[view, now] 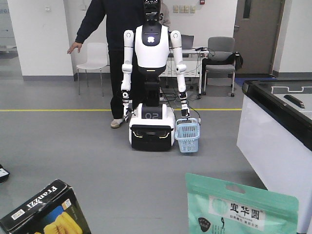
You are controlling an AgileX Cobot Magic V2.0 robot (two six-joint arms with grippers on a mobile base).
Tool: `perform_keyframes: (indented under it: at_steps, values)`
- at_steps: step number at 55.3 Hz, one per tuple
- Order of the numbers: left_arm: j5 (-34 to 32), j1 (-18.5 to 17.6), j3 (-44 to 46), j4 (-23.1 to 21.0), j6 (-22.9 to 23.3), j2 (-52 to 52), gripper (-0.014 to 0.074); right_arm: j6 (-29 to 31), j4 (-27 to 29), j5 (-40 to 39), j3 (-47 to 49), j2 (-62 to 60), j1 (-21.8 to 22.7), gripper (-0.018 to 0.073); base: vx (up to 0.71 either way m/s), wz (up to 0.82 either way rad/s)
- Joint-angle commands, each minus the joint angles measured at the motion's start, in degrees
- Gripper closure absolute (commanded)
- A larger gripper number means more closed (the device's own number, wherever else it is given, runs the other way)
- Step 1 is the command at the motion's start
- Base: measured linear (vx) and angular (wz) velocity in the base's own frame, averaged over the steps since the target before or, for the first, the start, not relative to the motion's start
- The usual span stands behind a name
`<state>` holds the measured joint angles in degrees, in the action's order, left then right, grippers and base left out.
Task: Pick snacks and fruit into basket
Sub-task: 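Drive the base toward the other robot holding both items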
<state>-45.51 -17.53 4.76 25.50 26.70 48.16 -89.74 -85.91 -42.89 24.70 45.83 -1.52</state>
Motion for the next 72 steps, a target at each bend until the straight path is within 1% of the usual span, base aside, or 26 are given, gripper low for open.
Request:
perform_keyframes:
  at_steps: [1,39,72]
  values:
    - [-5.0,-0.3,1.4,-1.5,0.1,-0.4,0.0596,0.6,3.5,-1.0,1.9,-0.5,0.0,0.0568,0.44,-0.02]
    - [-5.0,-0.3,1.4,-1.5,0.1,-0.4,0.0596,0.6,3.6,-1.2,1.9,-0.5,0.0,0.0568,0.49,0.02]
    - [-5.0,-0.3,1.4,-1.5,0.1,-0.4,0.0596,0.6,3.6,-1.2,1.9,-0.5,0.0,0.0568,0.51,-0.05]
